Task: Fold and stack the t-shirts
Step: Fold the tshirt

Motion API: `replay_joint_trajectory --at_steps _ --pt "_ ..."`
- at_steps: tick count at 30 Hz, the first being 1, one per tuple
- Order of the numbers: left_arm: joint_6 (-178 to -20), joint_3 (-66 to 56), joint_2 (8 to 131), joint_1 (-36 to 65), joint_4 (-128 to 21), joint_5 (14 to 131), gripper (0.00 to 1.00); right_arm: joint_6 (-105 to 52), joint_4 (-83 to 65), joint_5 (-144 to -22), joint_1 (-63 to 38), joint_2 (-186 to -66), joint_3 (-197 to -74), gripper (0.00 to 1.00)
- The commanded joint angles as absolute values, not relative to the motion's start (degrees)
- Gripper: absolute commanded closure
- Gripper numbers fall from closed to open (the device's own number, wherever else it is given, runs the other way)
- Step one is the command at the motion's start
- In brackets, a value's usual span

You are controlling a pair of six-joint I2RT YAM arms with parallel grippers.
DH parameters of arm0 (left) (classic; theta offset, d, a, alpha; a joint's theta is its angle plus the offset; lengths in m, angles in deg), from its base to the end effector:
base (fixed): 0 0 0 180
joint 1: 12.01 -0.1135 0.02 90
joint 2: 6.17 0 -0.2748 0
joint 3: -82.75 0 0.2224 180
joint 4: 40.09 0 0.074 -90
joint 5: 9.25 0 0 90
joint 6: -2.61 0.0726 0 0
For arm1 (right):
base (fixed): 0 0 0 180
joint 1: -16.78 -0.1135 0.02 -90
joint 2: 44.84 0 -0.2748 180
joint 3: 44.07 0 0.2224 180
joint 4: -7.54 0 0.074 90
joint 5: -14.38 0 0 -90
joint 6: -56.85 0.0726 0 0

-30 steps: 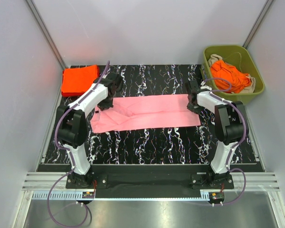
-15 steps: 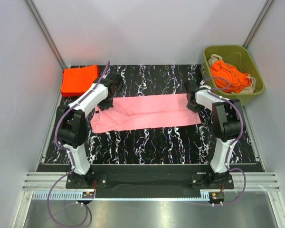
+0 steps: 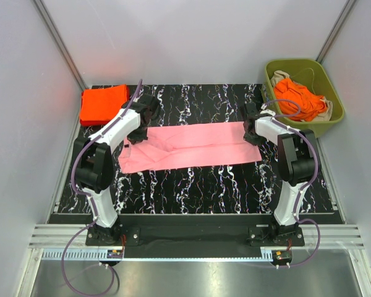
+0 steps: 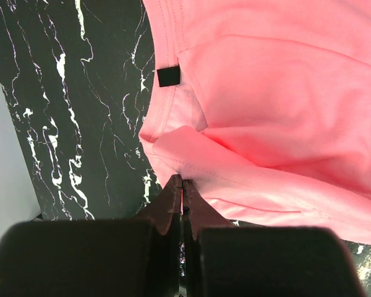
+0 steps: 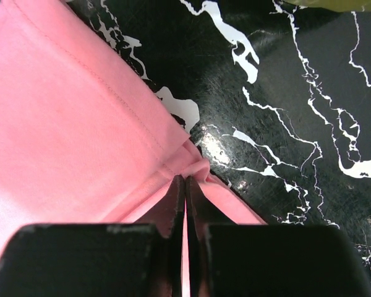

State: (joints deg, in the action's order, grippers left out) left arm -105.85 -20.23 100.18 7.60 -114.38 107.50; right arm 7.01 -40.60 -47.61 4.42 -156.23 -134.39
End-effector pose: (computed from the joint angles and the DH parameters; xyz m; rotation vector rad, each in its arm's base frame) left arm 0.3398 -0.0864 0.2285 -0.0430 2.7430 0.5197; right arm 0.3753 0.0473 0.1603 0.7349 2.4780 -0.3680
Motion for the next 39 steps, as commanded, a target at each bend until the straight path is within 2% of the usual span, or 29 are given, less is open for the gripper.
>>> replay_joint_trajectory --at_steps 1,30,35,39 --pt "-106.6 -21.5 98.5 7.3 -114.9 108.1 1.0 6.4 -40.8 -43.9 4.6 -152.7 -135.0 1.0" --pt "-106.4 -25.1 103.7 5.7 -116.6 109.1 1.0 4.9 -39.3 -44.6 4.7 -156.5 -137.2 1.0" --pt "-106.3 -25.5 103.9 5.7 -115.4 109.0 1.0 4.6 -39.2 -44.4 4.6 -156.6 -137.4 0.95" --pt "-105.8 -26.4 105.0 5.6 -115.5 107.8 1.0 4.1 -39.4 -44.4 4.7 -155.9 -137.2 0.79"
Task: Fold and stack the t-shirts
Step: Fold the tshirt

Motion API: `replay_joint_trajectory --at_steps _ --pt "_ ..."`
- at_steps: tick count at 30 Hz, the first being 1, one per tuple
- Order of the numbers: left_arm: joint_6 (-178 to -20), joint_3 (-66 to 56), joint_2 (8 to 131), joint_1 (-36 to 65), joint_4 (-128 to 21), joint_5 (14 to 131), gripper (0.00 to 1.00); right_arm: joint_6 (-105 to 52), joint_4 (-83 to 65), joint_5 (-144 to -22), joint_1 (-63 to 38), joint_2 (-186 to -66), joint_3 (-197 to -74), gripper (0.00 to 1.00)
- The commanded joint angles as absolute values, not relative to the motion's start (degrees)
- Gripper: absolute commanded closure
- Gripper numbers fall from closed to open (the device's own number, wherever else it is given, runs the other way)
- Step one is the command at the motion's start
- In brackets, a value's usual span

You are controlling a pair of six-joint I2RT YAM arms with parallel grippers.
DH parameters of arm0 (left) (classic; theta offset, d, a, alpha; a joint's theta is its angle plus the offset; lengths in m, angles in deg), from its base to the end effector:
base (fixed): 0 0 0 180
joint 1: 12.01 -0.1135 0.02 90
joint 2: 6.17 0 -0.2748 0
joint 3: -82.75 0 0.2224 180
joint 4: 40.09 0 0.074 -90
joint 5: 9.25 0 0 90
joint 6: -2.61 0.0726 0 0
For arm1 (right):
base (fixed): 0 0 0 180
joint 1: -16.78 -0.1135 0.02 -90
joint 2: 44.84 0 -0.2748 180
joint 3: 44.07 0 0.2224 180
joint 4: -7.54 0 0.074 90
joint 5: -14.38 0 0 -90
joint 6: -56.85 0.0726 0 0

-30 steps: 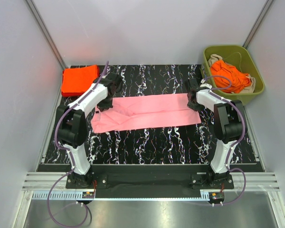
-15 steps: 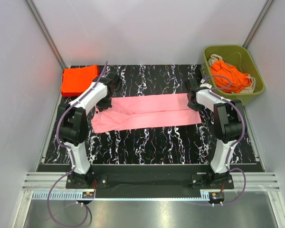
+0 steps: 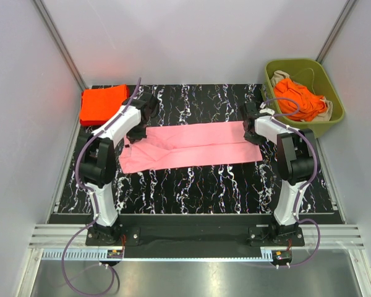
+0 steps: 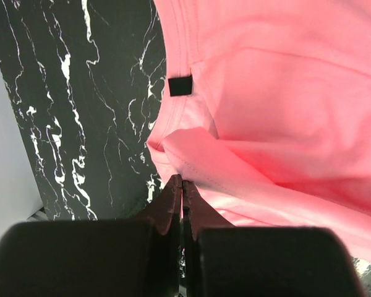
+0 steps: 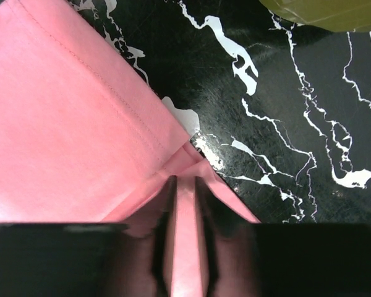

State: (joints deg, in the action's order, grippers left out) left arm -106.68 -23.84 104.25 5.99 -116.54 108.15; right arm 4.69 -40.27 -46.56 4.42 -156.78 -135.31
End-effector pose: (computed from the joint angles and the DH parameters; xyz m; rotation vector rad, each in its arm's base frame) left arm 0.3538 -0.0798 0.2197 -0.0888 2.7750 0.5657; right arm 0.3798 0.0471 0.1619 0.6889 2.4746 -0.3956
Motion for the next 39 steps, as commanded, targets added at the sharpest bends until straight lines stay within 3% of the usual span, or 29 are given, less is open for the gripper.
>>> replay_joint_trajectory --at_steps 1,7,39 --pt "-105.8 -26.3 104.9 5.6 -115.6 107.8 1.0 4.2 -39.5 -44.4 4.7 -155.0 -136.8 0.73" --pt "-105.9 -26.2 104.6 5.6 -115.6 107.4 1.0 4.8 -39.7 -46.0 4.7 -149.3 -134.6 0.67" --pt "-93.6 -40.7 114.3 5.7 -111.9 102.2 1.0 1.3 -37.4 -64.7 0.9 -136.2 -131.5 0.68"
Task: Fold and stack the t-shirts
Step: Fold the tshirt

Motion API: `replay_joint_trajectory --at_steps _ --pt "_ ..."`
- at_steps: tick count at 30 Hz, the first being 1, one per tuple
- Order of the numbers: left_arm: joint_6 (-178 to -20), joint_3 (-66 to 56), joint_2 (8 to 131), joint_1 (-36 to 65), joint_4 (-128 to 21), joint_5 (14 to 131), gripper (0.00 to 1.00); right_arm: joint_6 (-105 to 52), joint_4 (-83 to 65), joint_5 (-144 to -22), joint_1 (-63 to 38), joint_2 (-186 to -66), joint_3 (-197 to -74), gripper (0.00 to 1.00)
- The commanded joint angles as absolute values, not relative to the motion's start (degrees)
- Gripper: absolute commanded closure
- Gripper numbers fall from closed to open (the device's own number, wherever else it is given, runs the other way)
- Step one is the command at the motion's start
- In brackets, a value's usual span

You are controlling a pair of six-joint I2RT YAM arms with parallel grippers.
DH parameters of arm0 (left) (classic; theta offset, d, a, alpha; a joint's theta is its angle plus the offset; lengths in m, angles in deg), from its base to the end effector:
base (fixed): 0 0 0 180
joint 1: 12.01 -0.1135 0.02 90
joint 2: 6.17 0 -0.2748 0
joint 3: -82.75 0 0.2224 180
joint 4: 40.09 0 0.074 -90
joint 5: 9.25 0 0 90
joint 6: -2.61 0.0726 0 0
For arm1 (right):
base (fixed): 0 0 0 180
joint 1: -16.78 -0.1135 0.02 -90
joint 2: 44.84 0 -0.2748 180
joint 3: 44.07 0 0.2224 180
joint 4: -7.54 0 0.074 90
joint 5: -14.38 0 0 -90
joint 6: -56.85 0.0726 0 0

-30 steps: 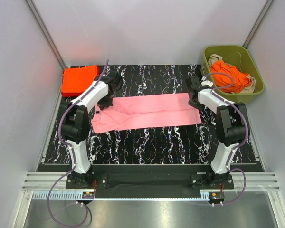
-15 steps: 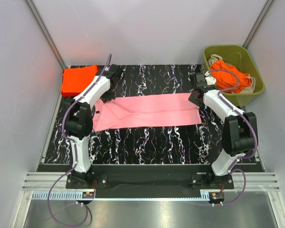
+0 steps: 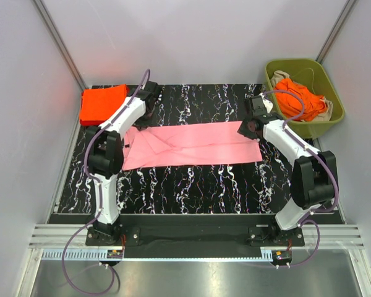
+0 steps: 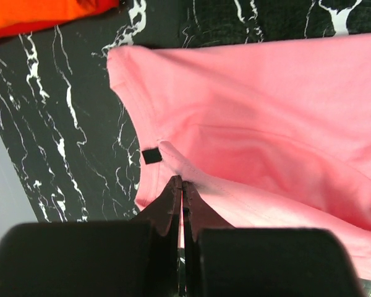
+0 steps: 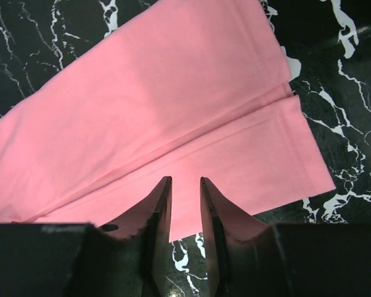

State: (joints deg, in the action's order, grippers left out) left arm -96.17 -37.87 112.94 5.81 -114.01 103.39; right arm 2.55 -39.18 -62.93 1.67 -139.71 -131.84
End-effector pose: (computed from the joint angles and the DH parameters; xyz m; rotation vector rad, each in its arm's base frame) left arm 0.4071 -0.1015 0.2250 0.1305 2.7208 0.4335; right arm 0.3416 0.0757 0.2429 0.5315 2.4225 0.0984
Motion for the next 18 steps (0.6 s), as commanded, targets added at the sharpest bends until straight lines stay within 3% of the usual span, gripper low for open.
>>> replay_joint_trajectory --at_steps 1,18 --pt "-93.2 -41.0 114.6 5.6 -111.8 102.4 1.0 1.2 -37.4 -64.8 0.7 -136.1 -131.4 0.68" --pt "-87.7 -43.2 115.8 5.7 -105.9 98.0 1.0 -0.1 -37.0 -66.7 -4.0 -135.4 -132.0 0.68"
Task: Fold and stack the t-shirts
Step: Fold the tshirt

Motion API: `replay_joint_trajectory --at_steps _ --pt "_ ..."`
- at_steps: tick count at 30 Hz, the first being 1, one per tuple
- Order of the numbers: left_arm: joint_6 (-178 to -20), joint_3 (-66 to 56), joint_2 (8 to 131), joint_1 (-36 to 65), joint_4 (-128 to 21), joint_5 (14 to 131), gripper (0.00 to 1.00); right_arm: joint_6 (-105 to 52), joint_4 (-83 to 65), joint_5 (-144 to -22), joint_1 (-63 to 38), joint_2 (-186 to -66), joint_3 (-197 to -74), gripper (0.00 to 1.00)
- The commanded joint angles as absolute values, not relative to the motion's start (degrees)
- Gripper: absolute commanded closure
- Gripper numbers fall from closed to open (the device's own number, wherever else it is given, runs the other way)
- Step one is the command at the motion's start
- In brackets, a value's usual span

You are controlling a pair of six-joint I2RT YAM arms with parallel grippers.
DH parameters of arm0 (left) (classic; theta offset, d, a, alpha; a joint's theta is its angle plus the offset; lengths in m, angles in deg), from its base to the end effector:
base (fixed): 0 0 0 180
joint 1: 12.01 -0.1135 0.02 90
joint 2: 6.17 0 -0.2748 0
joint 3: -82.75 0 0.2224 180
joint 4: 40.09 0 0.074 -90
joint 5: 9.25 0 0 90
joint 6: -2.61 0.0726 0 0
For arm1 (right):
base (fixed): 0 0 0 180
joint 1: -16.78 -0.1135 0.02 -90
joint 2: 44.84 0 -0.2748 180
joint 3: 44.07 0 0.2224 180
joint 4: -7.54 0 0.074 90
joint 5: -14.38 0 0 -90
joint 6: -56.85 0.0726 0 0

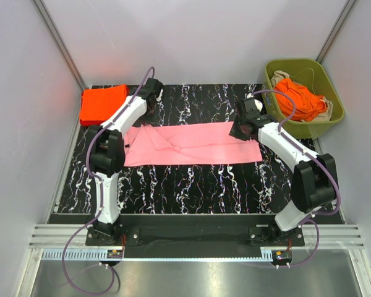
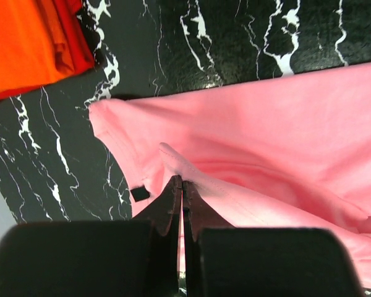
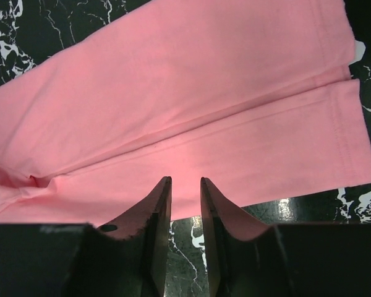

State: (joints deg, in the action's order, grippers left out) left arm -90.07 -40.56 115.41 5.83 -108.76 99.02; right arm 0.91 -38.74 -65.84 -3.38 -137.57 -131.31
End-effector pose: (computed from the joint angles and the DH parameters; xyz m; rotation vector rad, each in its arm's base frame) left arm 0.4279 -0.1138 0.2228 0.2657 2.6611 0.3258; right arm 0.3277 0.1072 0.2524 0.3709 2.4388 0.2016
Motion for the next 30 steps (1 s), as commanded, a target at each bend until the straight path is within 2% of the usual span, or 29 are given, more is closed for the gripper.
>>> replay_joint_trajectory --at_steps 1,4,6,8,11,12,13,17,19,22,25,30 --pt "-87.7 -43.4 116.0 5.7 -106.0 97.7 1.0 -0.1 -36.9 -66.6 -4.1 -135.3 -131.9 0.68" --pt "-86.1 -43.5 116.7 5.7 -105.7 97.8 1.0 0.0 -37.1 -66.5 -4.7 -135.3 -131.7 0.68" --pt "-86.0 -43.3 117.1 5.7 -105.8 97.9 0.95 -0.2 -37.1 -66.4 -4.9 -135.0 -131.6 0.67" --pt "-86.3 -43.0 117.1 5.7 -105.7 98.3 0.85 -0.2 -37.1 -66.4 -5.2 -134.8 -131.5 0.67" --pt "-87.1 -41.7 116.1 5.7 -105.8 99.0 0.84 0.0 -37.0 -66.7 -5.5 -134.5 -131.7 0.67" --pt "-87.2 -41.3 115.7 5.7 -105.7 99.1 0.75 0.1 -37.0 -66.8 -5.8 -134.7 -131.9 0.67" --pt "-87.2 -41.3 114.7 5.7 -105.7 99.0 0.7 0.0 -37.0 -67.0 -6.3 -134.9 -132.1 0.67" --pt "-96.5 -40.9 111.2 6.0 -107.6 97.1 0.59 1.4 -36.7 -68.4 -7.1 -137.0 -132.8 0.67" --pt "-100.1 -37.1 107.4 5.8 -108.1 95.4 0.56 1.5 -35.9 -69.8 -7.8 -138.3 -133.4 0.66" --pt "-105.2 -29.3 103.3 5.4 -108.0 89.3 0.55 -0.1 -34.7 -71.7 -10.8 -141.3 -135.5 0.66" --pt "-108.1 -20.9 97.6 4.1 -106.2 84.5 0.6 -0.3 -34.6 -71.8 -13.6 -144.0 -137.1 0.67" --pt "-110.5 -8.4 89.8 4.0 -103.1 86.5 0.6 2.3 -34.2 -73.5 -14.0 -145.9 -134.4 0.72"
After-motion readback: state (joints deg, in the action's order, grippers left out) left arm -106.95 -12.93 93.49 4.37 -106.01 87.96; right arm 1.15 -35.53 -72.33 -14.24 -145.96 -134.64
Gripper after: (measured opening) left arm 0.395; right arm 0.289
